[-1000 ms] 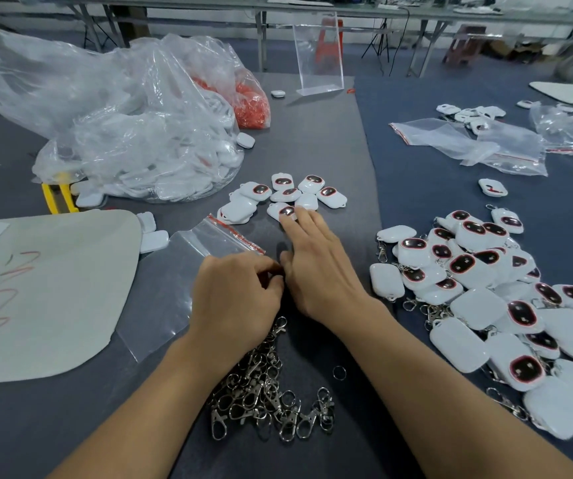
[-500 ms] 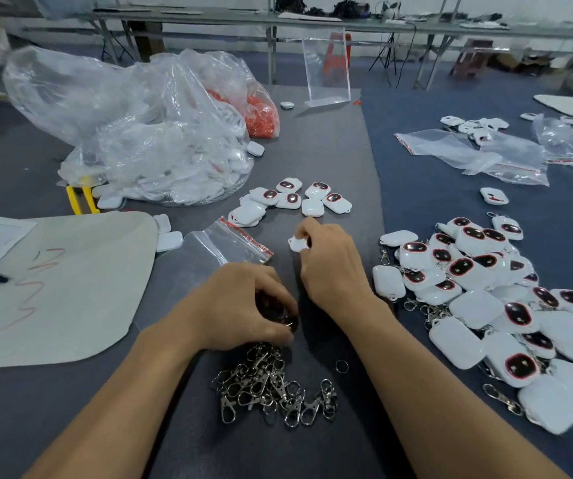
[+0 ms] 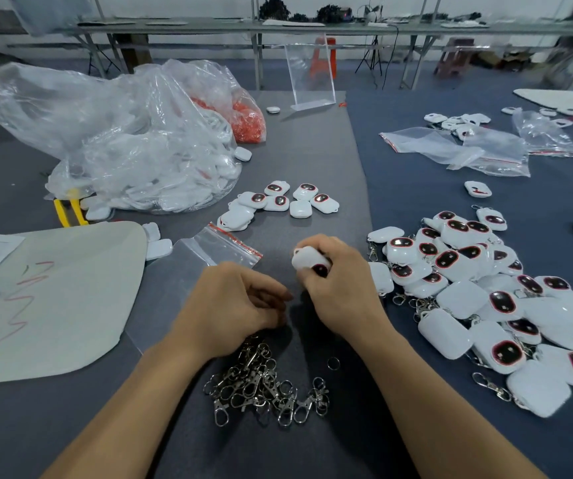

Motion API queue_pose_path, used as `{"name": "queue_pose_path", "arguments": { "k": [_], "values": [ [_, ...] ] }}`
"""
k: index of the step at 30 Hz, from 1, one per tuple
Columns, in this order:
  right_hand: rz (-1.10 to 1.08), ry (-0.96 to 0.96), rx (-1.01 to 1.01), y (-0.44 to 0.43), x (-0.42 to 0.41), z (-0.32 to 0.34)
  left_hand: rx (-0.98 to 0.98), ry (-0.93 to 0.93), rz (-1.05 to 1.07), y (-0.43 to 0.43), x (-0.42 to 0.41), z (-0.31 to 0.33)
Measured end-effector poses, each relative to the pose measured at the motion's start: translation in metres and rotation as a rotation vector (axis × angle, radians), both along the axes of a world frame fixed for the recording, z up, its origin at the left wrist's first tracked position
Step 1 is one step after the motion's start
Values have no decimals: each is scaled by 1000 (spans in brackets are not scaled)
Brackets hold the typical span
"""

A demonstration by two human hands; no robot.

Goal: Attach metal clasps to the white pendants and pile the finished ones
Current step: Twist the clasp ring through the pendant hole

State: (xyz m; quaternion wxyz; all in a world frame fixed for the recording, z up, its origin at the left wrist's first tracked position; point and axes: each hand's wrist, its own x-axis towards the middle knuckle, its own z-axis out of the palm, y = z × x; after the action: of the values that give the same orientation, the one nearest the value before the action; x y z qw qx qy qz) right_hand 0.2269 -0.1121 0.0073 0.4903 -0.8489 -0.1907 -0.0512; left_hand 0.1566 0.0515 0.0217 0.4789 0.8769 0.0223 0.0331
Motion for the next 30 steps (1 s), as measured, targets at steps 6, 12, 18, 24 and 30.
{"name": "queue_pose_path", "arguments": {
  "k": [6, 12, 18, 24, 30],
  "values": [
    [124, 445, 449, 6, -7, 6, -436, -210, 263, -12, 8, -8],
    [228, 498, 440, 9, -9, 9, -682, -244, 332, -2, 10, -9],
    [188, 452, 424, 13, -14, 10, -783, -275, 258, -1, 10, -6],
    [63, 330, 283, 13, -12, 7, -614, -324, 207, -9, 9, -7],
    [49, 216, 219, 12, -13, 9, -531, -311, 260, -9, 8, -7]
  ]
}}
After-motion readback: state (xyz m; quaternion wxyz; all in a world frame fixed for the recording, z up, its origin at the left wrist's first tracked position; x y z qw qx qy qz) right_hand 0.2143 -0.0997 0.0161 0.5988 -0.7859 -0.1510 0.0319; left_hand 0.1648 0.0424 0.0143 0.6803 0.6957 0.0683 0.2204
